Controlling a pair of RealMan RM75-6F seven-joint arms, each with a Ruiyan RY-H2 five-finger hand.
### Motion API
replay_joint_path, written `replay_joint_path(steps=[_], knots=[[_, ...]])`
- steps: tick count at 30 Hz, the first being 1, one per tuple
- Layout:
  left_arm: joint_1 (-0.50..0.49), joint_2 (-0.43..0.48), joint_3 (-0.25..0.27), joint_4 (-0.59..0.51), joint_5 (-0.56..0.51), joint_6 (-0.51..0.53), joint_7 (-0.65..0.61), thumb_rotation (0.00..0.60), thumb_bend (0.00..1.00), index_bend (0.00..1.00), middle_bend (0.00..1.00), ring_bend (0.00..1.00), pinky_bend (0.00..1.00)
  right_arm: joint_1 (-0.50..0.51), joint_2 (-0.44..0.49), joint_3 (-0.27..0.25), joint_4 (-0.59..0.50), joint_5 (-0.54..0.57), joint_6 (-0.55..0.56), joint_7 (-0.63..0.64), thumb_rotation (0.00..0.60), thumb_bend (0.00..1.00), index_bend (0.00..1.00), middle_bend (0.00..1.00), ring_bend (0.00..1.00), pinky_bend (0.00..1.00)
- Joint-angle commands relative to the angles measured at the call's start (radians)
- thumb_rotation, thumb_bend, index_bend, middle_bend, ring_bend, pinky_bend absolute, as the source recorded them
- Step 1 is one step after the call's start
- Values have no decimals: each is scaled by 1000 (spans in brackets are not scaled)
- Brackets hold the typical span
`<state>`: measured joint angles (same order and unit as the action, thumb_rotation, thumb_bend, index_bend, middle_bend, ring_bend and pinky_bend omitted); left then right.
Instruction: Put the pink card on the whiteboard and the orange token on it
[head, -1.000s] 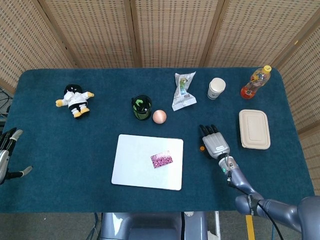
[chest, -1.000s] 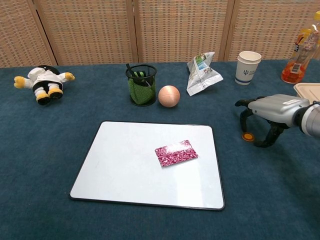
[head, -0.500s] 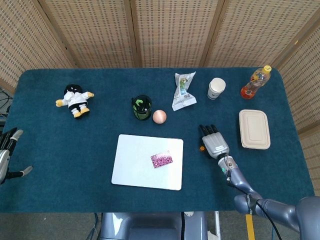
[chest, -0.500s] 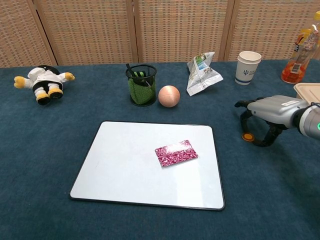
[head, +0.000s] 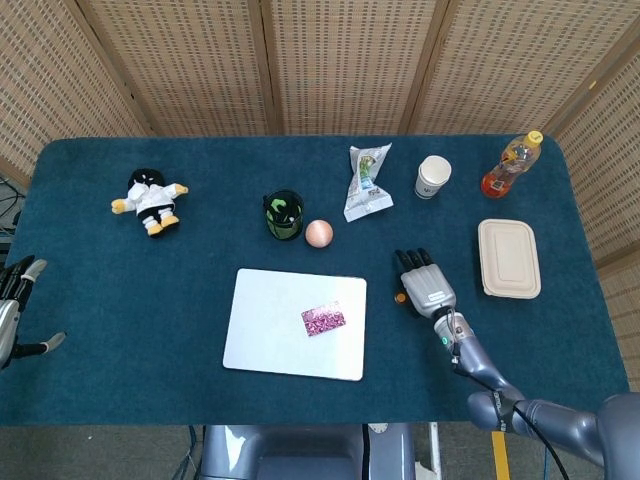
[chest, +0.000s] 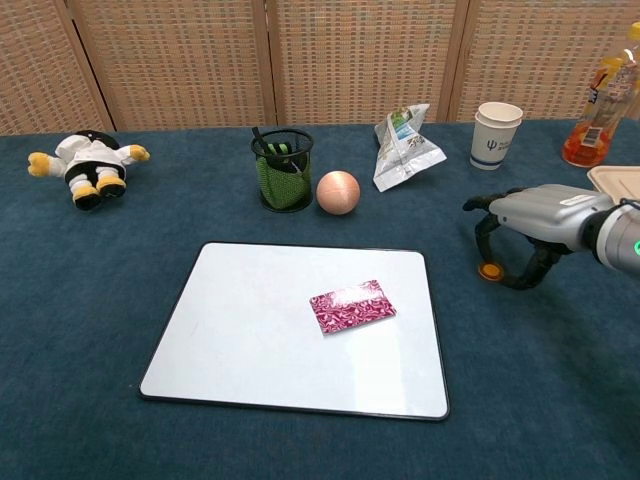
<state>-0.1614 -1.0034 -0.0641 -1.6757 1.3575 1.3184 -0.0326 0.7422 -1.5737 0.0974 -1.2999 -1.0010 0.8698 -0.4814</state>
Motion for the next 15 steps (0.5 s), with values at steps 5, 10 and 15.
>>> replay_joint_path(steps=[5,10,15], knots=[[0,2,0,-2,2,0,-4,600,0,0,0,0,0,26,38,45,-108,23,15,-28,600,389,573,48,0,0],[-1,5,0,-1,1,-3,-10,600,0,0,0,0,0,67,52,82,-217,61,28,-94,600,388,573,68,0,0],[-3,9,-1,0,-3,-11,-22,600,0,0,0,0,0,119,34,102,-300,118,54,-201,600,388,573,69,0,0]])
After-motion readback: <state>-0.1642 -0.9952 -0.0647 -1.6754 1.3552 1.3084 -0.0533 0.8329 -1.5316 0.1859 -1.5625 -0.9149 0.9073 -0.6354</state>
